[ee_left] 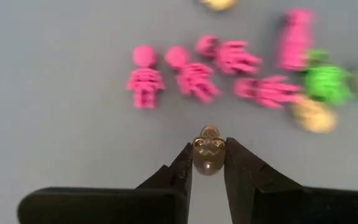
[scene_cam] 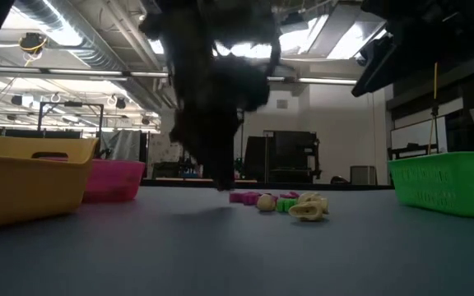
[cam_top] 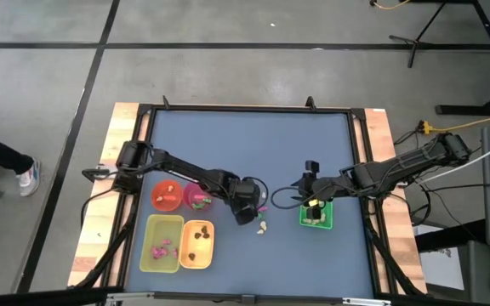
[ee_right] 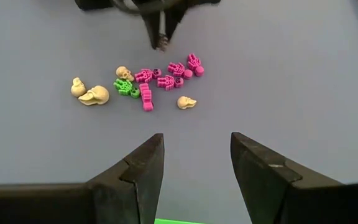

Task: Sort Halloween decoration
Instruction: Put the black skull toy into the yellow bin, then put the white skull toy into the orange bowl

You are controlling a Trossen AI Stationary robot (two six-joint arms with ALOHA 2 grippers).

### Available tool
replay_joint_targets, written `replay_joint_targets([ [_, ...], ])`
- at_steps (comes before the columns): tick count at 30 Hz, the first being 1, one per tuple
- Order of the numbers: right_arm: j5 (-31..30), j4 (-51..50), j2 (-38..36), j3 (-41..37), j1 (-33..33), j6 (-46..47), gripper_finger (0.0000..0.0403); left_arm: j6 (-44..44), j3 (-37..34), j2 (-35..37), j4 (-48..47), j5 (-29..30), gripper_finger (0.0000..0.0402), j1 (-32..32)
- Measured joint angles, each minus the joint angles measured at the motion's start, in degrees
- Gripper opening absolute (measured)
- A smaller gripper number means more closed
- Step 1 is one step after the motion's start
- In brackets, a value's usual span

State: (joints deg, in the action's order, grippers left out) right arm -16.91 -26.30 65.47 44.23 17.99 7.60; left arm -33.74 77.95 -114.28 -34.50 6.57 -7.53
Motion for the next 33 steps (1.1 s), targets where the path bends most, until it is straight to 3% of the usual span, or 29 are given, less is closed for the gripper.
replay_joint_targets([
  [8,0.0,1.8,0.0,0.0,0.0,-0.1,0.0184,-0.3,0.0,7.6,-2.4,-12.1,0.0046,-2.6],
  [14,0.0,4.1,0.0,0.0,0.0,-0.4,0.0184,-2.4,0.0,12.8,-11.6,-21.1,0.0047,-8.0],
  [22,-0.6,9.1,1.6,0.1,0.0,-0.6,0.0184,-7.2,0.0,13.7,-21.4,-20.1,0.0065,-17.7],
  [28,-0.9,14.1,5.9,0.1,0.0,-0.7,0.0184,-11.5,0.0,13.5,-22.6,-12.0,0.0088,-23.1],
  [33,-6.5,18.3,10.8,0.1,-0.1,-3.8,0.0184,-17.4,0.0,13.5,-23.2,-7.7,0.0122,-25.1],
])
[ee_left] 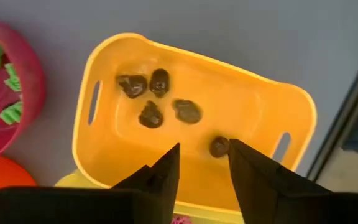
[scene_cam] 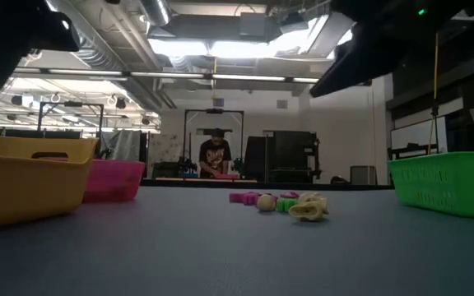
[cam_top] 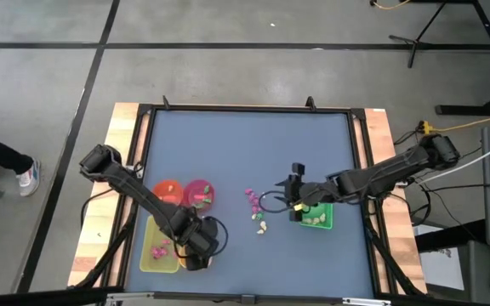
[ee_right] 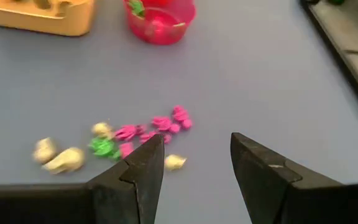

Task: Sort Halloween decoration
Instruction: Put the white skull toy into the orange bowl

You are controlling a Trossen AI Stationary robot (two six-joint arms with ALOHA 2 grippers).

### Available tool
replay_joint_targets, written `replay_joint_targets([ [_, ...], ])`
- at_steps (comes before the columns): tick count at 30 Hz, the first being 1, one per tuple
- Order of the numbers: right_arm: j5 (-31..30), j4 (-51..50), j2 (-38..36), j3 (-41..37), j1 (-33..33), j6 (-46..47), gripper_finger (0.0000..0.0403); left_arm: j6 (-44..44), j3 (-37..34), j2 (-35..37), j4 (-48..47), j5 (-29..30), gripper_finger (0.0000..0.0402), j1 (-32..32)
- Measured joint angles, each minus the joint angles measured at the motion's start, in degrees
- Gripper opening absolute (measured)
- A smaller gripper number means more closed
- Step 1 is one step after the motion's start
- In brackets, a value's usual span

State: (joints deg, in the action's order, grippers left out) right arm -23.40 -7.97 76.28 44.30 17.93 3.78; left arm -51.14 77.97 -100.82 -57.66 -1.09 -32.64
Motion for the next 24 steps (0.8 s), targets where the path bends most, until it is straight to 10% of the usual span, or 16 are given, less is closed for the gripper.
replay_joint_targets([
  [24,24.6,11.8,20.3,-0.1,-13.5,-14.9,0.0184,-1.3,0.0,0.0,0.4,1.2,0.0194,0.3],
])
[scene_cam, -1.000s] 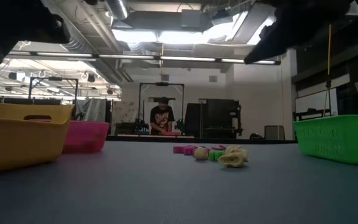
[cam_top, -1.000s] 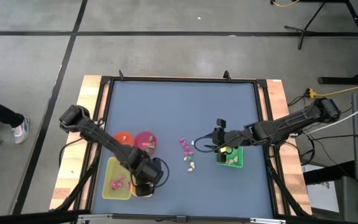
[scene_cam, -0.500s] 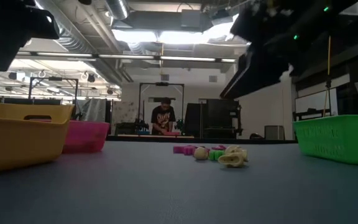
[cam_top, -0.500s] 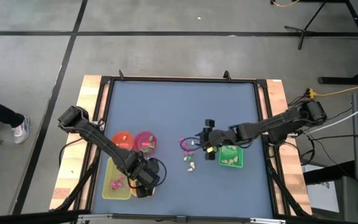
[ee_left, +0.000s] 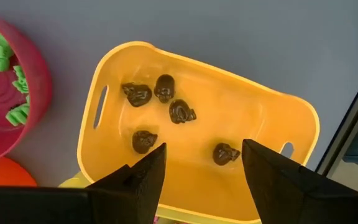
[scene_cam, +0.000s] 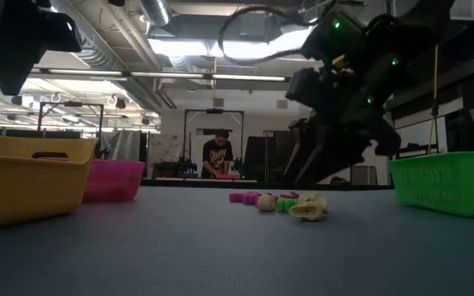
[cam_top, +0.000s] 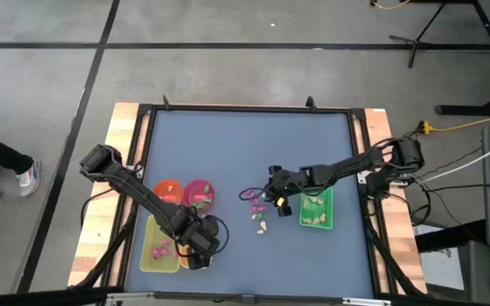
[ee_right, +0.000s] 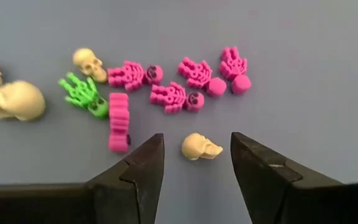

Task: Sort Halloween decoration
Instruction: Put the white skull toy into the orange bowl

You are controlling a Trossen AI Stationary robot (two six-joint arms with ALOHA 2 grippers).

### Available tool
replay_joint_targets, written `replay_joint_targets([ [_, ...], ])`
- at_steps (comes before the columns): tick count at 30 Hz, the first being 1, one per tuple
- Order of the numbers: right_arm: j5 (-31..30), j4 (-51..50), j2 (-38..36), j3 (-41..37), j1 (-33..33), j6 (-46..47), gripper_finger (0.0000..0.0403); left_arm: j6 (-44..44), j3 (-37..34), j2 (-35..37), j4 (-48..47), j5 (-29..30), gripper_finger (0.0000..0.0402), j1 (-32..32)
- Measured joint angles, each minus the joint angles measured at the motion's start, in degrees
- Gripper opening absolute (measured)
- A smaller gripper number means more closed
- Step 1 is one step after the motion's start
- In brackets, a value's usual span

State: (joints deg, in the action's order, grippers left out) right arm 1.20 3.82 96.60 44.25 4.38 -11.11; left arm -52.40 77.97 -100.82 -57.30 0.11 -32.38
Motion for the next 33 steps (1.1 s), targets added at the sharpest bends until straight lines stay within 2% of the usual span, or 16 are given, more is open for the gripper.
replay_joint_targets([
  [4,0.0,0.4,1.4,0.0,-0.4,-2.2,0.0184,0.0,0.0,0.0,0.0,2.3,0.0194,0.0],
  [9,0.0,2.7,3.2,0.0,-0.3,-4.4,0.0184,0.0,0.0,0.0,0.3,2.4,0.0194,0.0],
  [33,-0.1,4.3,6.3,0.2,-0.4,-4.1,0.0184,0.0,0.0,0.0,1.3,2.4,0.0194,0.0],
])
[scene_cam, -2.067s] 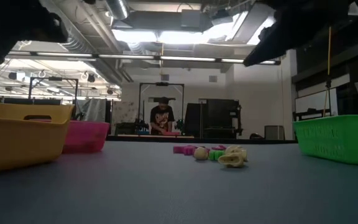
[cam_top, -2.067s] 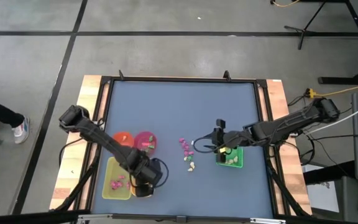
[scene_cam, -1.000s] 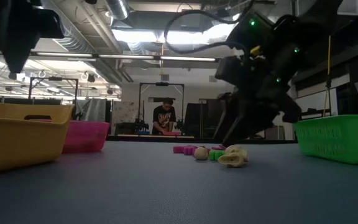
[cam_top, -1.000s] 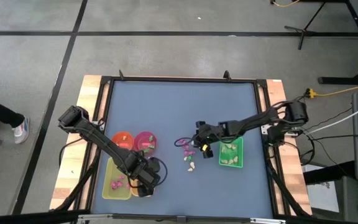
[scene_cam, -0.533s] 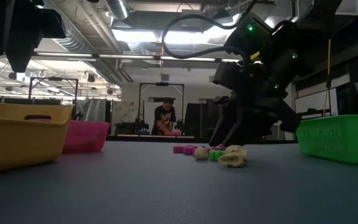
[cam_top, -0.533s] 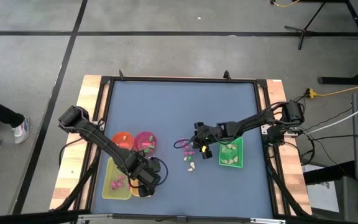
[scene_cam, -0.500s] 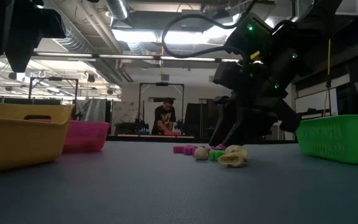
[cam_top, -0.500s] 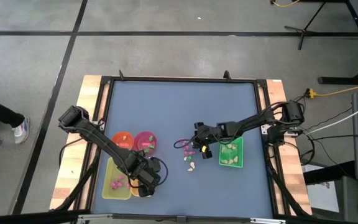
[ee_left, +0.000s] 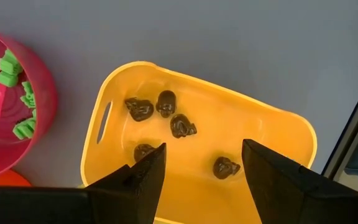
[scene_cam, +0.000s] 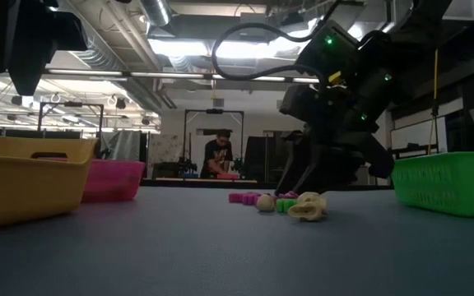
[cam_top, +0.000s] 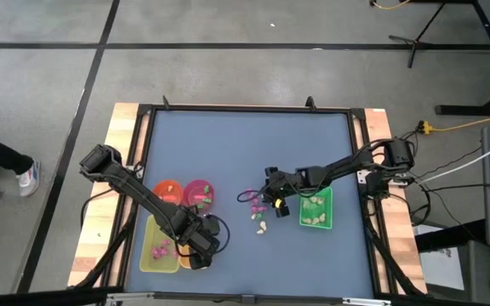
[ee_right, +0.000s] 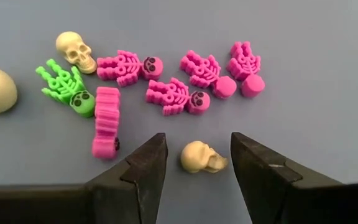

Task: Sort Halloween decoration
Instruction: Put the white skull toy into the orange bowl

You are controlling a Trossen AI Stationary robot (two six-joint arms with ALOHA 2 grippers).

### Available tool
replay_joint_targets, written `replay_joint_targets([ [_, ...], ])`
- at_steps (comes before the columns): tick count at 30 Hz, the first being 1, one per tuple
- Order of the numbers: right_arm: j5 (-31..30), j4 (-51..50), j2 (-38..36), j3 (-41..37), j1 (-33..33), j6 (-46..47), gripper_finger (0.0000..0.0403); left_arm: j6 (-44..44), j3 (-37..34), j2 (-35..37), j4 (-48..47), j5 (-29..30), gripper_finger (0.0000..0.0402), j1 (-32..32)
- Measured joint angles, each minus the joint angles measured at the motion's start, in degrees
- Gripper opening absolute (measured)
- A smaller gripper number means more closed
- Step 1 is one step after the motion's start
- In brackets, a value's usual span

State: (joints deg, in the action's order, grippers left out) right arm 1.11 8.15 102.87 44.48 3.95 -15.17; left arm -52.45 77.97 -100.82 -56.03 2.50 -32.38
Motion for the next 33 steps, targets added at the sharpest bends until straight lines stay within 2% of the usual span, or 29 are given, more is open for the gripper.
replay_joint_targets([
  [4,0.0,-0.1,0.1,0.0,0.0,0.1,0.0173,0.0,0.0,0.0,0.0,0.0,0.0194,0.0],
  [12,0.4,-0.7,0.2,-0.1,0.1,0.1,0.0100,-0.1,0.0,0.0,0.0,0.0,0.0194,0.0],
  [16,0.4,-0.8,0.2,-0.1,0.1,0.1,0.0076,-0.1,0.0,0.0,0.0,0.0,0.0194,0.0],
  [29,0.0,-1.0,-1.4,-0.2,0.2,0.1,0.0070,0.0,0.0,0.0,0.1,0.0,0.0194,0.0],
  [33,-0.9,-2.3,-2.2,1.0,0.1,1.9,0.0069,0.4,0.0,0.0,2.4,5.4,0.0194,0.0],
])
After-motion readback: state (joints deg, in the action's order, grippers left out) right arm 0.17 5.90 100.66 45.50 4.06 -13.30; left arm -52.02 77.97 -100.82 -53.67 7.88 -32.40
